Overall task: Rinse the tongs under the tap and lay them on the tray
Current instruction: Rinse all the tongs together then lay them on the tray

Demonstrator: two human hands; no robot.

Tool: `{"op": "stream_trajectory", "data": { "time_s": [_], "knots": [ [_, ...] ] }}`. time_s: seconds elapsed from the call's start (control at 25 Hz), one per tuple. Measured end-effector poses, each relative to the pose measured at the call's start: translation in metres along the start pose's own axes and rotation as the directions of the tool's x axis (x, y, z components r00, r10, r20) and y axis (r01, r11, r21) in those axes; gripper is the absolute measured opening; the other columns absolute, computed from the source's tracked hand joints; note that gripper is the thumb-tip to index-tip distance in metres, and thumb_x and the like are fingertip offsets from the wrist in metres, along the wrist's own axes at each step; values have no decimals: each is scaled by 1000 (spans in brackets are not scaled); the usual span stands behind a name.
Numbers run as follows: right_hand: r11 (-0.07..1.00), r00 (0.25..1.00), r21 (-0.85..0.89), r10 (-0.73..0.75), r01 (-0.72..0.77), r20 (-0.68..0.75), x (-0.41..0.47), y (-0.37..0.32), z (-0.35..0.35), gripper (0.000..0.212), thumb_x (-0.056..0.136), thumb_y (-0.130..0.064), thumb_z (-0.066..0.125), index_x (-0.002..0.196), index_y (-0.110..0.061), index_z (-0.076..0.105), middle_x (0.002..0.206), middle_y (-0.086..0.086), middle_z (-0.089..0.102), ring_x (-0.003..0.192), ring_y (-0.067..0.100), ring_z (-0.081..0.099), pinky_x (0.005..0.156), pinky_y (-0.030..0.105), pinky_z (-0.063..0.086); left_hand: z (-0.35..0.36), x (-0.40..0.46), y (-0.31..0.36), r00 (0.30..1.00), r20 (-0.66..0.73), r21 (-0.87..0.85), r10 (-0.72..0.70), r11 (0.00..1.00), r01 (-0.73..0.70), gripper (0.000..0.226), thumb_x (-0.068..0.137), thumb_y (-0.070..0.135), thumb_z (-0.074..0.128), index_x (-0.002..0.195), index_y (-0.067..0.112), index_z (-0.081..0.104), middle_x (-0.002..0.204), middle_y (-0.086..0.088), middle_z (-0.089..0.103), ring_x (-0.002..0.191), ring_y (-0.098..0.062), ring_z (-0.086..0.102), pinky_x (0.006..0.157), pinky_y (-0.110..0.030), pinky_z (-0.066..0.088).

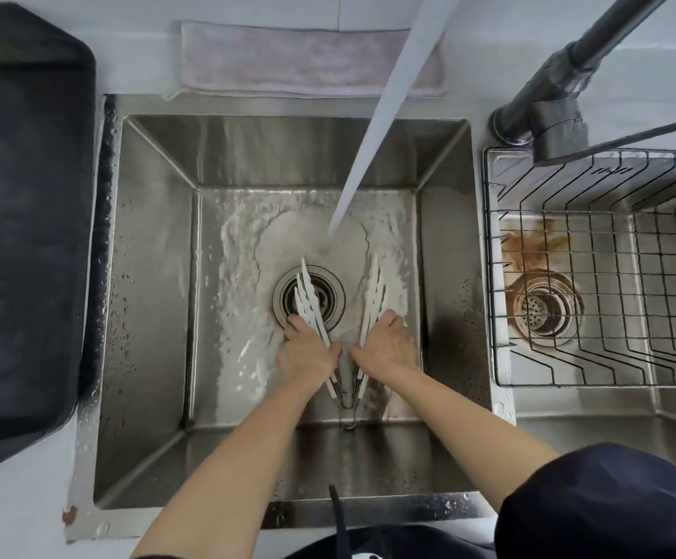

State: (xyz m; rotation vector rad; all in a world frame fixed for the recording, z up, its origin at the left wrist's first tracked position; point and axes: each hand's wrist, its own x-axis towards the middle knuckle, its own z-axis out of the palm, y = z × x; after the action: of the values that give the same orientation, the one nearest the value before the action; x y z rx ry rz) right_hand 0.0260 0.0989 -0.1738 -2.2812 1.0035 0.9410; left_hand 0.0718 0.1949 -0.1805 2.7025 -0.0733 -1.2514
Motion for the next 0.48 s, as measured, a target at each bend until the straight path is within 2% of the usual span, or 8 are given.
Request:
{"op": "stream_trajectory", "data": {
  "time_s": [0.08, 0.2, 0.36, 0.44, 0.48],
  "knots": [
    [997, 1000, 74, 29, -28, -2, 0, -2, 0, 70, 86, -39, 56, 132, 2, 25, 138, 19, 36, 126, 34, 42, 95, 41, 42, -2, -2, 4, 1000, 3, -54, 9, 999, -9, 68, 86, 42, 52, 130, -2, 23, 137, -18, 42, 117, -34, 52, 89, -39, 43],
    [942, 995, 322, 88, -95, 35, 1, -4, -4, 73, 85, -30, 60, 135, 6, 21, 142, 22, 33, 129, 35, 39, 101, 40, 39, -5, -6, 4, 999, 6, -154, 50, 987, -48, 56, 88, 39, 51, 123, 1, 30, 127, -16, 50, 110, -34, 56, 79, -37, 43],
    [725, 978, 656, 151, -209, 145, -7, -5, -17, 82, 89, -19, 58, 143, 6, 2, 153, 21, 21, 139, 32, 30, 110, 32, 30, -10, -6, 6, 989, -28, -280, 147, 948, -149, 57, 86, 28, 56, 127, -3, 29, 126, -19, 48, 108, -35, 54, 77, -34, 41],
    [618, 980, 761, 130, -198, 149, -9, -4, -26, 77, 90, -15, 56, 145, 0, 4, 149, 19, 32, 135, 31, 37, 107, 32, 33, -17, -4, 8, 983, -61, -325, 172, 928, -183, 59, 85, 24, 58, 129, -4, 30, 126, -18, 46, 111, -34, 51, 79, -33, 40],
    [608, 986, 777, 108, -165, 125, -10, -4, -31, 74, 89, -15, 57, 145, -2, 10, 144, 17, 40, 132, 31, 42, 105, 32, 36, -22, -4, 10, 983, -67, -362, 169, 914, -182, 57, 84, 23, 58, 128, -3, 32, 123, -18, 46, 111, -33, 51, 79, -33, 40]
  ]
}}
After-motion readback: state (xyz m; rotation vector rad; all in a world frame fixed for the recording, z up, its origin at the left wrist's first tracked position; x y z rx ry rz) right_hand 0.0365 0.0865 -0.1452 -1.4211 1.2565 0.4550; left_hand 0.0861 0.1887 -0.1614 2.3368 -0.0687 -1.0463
